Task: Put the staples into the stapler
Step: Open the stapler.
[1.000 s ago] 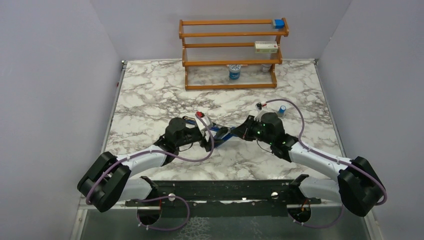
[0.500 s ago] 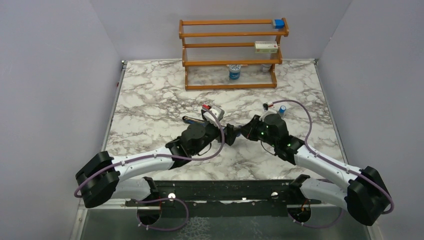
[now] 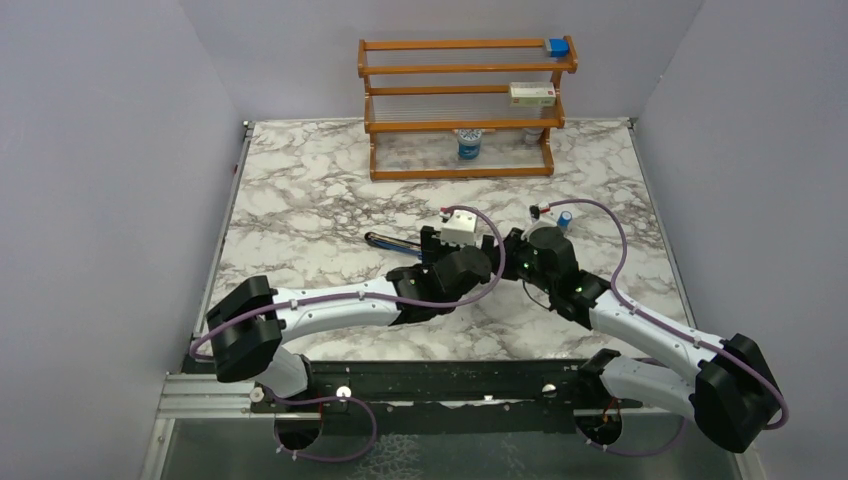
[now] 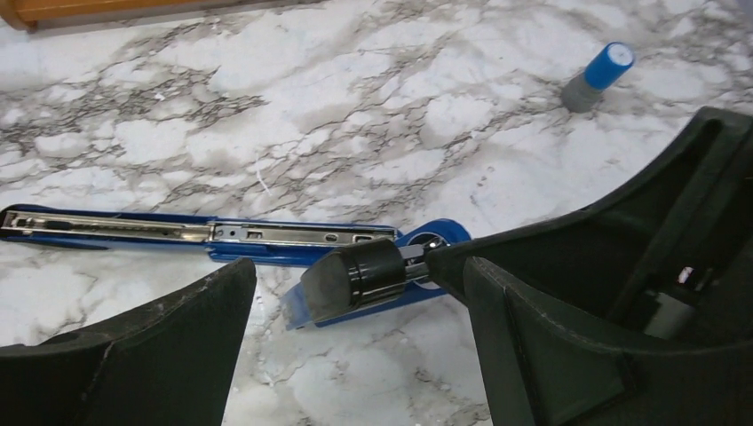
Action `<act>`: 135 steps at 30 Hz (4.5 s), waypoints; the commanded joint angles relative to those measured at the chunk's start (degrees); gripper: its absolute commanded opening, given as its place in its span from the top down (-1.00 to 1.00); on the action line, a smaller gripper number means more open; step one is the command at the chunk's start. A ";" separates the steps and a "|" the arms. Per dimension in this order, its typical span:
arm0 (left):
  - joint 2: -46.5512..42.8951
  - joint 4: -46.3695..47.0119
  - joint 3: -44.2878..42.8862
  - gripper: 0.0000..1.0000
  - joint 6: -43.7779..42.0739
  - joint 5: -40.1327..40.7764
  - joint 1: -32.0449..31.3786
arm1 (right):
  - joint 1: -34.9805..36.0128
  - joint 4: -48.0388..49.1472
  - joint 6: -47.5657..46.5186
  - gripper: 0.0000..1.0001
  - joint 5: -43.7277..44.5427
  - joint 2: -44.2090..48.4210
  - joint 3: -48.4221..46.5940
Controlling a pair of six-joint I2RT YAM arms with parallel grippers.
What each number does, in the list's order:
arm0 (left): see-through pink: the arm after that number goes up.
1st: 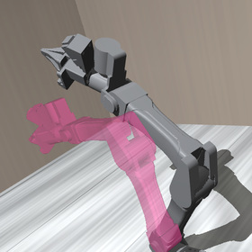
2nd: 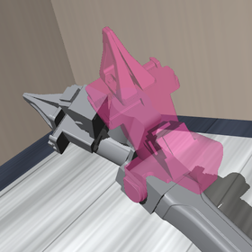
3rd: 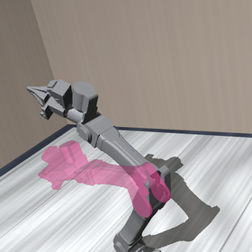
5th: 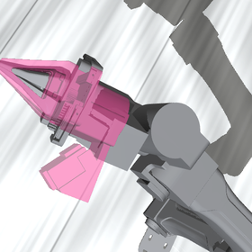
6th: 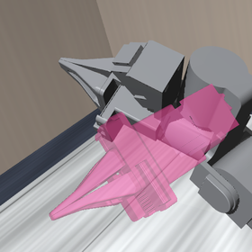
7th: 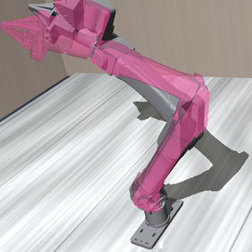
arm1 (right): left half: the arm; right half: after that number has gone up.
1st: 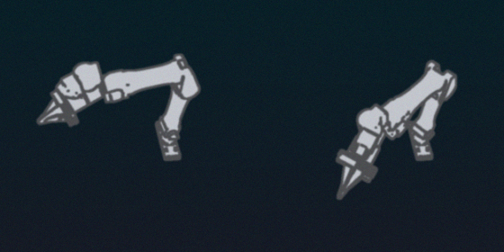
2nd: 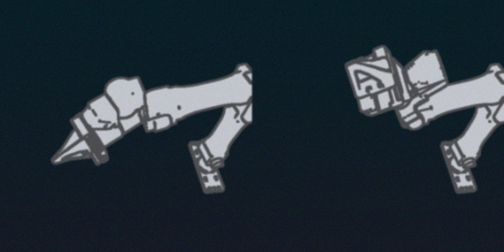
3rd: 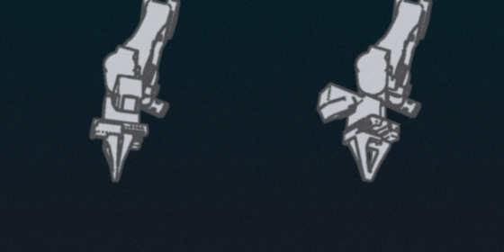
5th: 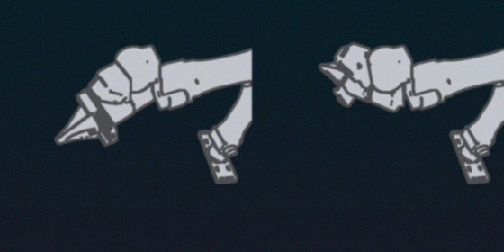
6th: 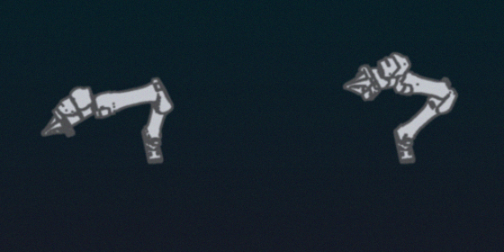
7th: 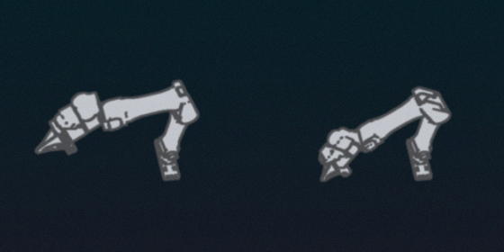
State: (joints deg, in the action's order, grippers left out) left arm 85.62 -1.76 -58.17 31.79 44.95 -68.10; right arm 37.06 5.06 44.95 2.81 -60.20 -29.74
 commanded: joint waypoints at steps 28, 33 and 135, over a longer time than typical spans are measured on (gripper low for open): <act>-4.28 -7.29 5.08 0.52 6.91 3.38 9.52 | 0.29 2.30 2.86 0.99 2.77 1.75 0.06; -8.73 -10.21 11.79 0.37 10.28 3.82 13.42 | 0.29 2.40 4.07 0.98 3.68 2.38 2.03; 6.44 -0.12 11.18 0.09 -72.41 -90.83 32.57 | 0.18 19.98 7.86 0.98 -1.04 -5.56 18.13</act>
State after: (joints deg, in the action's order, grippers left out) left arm 89.60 0.38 -44.34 -39.09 -40.84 -35.83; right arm 36.80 32.05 57.01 2.07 -64.51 -11.97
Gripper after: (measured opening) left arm 0.477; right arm 0.089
